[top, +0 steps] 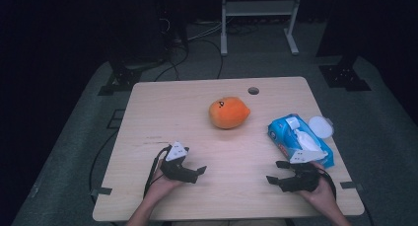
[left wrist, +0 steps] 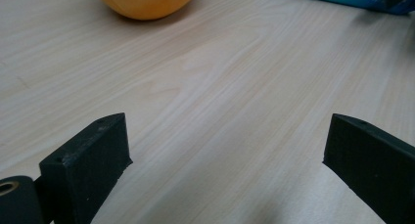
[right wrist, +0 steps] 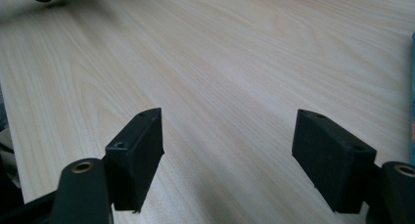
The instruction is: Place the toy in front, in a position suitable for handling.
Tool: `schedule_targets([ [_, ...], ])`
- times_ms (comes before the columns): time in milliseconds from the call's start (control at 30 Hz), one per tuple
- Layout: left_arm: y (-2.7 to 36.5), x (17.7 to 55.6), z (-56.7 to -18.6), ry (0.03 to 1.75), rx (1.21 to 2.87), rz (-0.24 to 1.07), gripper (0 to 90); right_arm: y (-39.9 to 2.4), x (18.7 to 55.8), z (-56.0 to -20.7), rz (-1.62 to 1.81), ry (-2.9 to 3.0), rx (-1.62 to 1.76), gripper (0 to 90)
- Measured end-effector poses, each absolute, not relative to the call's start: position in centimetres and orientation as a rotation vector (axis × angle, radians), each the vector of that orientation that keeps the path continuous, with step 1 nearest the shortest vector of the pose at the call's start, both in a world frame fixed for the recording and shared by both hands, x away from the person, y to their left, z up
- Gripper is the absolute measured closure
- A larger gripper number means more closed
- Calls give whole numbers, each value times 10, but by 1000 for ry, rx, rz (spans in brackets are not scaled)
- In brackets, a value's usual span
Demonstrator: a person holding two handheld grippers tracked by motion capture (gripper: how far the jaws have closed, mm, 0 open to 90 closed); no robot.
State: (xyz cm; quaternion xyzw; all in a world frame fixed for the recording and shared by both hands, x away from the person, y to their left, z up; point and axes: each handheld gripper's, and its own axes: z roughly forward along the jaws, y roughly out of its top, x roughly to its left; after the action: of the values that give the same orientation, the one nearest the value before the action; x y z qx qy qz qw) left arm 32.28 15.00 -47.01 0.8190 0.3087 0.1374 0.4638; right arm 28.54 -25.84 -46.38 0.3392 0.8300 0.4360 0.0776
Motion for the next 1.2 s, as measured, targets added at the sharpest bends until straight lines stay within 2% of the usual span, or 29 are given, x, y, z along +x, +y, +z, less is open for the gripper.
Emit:
schedule_targets([
  [167,145,325,-473,759,2029,320,27,-263,283,-463,1323,2470,1022,262],
  [367,146,330,-465,779,1964,237,27,-268,281,-463,1351,2445,1055,267],
  [500,145,341,-448,763,1913,255,27,-268,279,-463,1349,2450,1069,286],
  [933,116,394,-424,672,1947,366,27,-269,277,-462,1332,2440,1041,284],
  [1200,108,425,-406,697,1889,392,27,-271,275,-460,1347,2434,1027,284],
])
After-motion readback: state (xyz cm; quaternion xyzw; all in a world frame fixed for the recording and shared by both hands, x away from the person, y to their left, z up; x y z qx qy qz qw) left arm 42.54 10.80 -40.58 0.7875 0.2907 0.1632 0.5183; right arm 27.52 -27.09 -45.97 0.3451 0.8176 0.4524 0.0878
